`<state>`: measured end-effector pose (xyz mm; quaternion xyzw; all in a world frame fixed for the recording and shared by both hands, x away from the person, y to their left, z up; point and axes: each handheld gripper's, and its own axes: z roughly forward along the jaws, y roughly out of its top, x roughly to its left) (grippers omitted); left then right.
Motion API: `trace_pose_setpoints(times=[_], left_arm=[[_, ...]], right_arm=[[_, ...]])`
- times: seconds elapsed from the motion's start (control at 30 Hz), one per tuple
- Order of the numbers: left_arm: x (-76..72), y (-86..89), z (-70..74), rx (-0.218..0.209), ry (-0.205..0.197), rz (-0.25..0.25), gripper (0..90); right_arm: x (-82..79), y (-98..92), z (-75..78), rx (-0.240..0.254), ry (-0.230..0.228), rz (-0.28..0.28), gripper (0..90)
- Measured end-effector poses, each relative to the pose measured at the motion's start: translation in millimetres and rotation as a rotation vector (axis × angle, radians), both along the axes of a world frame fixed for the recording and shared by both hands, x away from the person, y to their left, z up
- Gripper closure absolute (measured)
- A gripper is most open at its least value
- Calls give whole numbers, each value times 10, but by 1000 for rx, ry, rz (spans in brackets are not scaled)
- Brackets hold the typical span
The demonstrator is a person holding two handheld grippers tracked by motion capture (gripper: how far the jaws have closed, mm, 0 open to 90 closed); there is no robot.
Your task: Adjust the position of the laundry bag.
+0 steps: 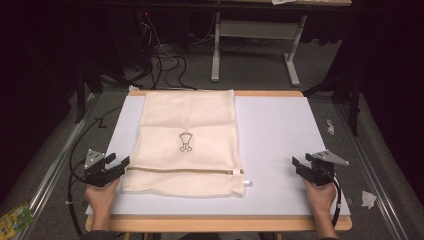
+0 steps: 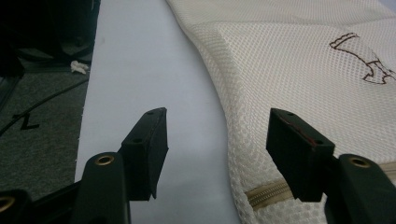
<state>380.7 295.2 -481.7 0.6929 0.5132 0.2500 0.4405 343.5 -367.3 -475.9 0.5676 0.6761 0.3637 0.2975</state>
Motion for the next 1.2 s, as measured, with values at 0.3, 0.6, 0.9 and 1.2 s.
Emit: trace_pose_setpoints(times=[0.3,0.6,0.9,1.2], left_arm=[[4,33,1,-43,7,-5,393],[34,64,3,-85,31,-8,365],[7,30,124,-67,32,-30,353],[30,-71,177,-52,51,-61,341]], right_arm=[[9,-8,3,7,6,-15,460],[23,-42,14,28,11,-35,460],[-5,-45,40,74,-6,-13,451],[-4,24,77,97,-2,18,464]])
